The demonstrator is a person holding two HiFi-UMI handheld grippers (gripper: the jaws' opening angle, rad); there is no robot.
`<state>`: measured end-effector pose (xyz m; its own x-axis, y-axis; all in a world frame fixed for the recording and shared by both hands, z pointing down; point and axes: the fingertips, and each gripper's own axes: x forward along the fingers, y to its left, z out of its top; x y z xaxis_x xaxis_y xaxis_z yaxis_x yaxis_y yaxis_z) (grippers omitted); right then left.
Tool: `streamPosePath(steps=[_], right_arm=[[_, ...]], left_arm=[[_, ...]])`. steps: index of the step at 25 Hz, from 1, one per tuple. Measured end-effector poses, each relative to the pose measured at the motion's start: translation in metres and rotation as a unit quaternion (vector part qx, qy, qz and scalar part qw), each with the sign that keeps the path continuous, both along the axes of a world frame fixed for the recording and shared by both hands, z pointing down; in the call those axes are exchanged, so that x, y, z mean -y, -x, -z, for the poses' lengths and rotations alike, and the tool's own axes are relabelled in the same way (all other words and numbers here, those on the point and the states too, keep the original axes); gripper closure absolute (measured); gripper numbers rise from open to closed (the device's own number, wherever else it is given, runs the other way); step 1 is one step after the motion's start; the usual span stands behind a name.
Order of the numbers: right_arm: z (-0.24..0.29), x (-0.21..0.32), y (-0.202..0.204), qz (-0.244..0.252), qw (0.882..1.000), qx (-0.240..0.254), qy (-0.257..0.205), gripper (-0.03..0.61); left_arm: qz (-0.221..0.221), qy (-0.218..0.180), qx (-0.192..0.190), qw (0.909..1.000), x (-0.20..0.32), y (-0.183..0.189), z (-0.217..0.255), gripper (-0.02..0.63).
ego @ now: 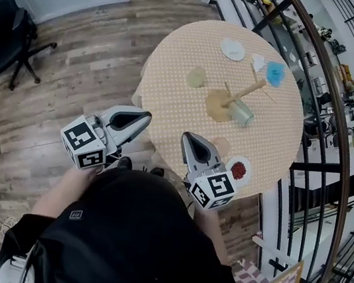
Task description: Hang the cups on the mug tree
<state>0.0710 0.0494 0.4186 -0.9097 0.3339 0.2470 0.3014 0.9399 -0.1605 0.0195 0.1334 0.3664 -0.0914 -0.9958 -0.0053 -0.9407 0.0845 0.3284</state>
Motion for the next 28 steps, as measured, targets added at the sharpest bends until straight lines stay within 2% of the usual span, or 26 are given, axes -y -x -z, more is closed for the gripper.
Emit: streamPosePath(steps=[8,15,22,25,28], right_arm=[[0.002,0.026,-0.026,-0.017,1.000,0.011,0.003,0.563],[-0.010,0.062,-0.051,-0.054,0.998,0.017,0.012,0.563],[-0.019,0.071,-0.023,-0.115,0.993,0.006,0.019,0.563],[-0.023,0.082,-0.003,-0.159,0.987,0.002,0.019,0.563],[-0.020,0.090,0.034,-0.211,0.977,0.002,0.021,0.563]], left_arm=[[-0.009,0.013,0.009,0.9998,0.028,-0.009,-0.002,0.607],[-0.040,0.021,0.040,0.9982,0.070,-0.015,0.008,0.607],[-0.134,0.040,0.057,0.9886,0.097,0.005,-0.010,0.607],[-0.175,0.032,0.058,0.9824,0.116,0.031,-0.012,0.607],[-0.220,0.026,0.059,0.9733,0.122,0.065,-0.009,0.607]])
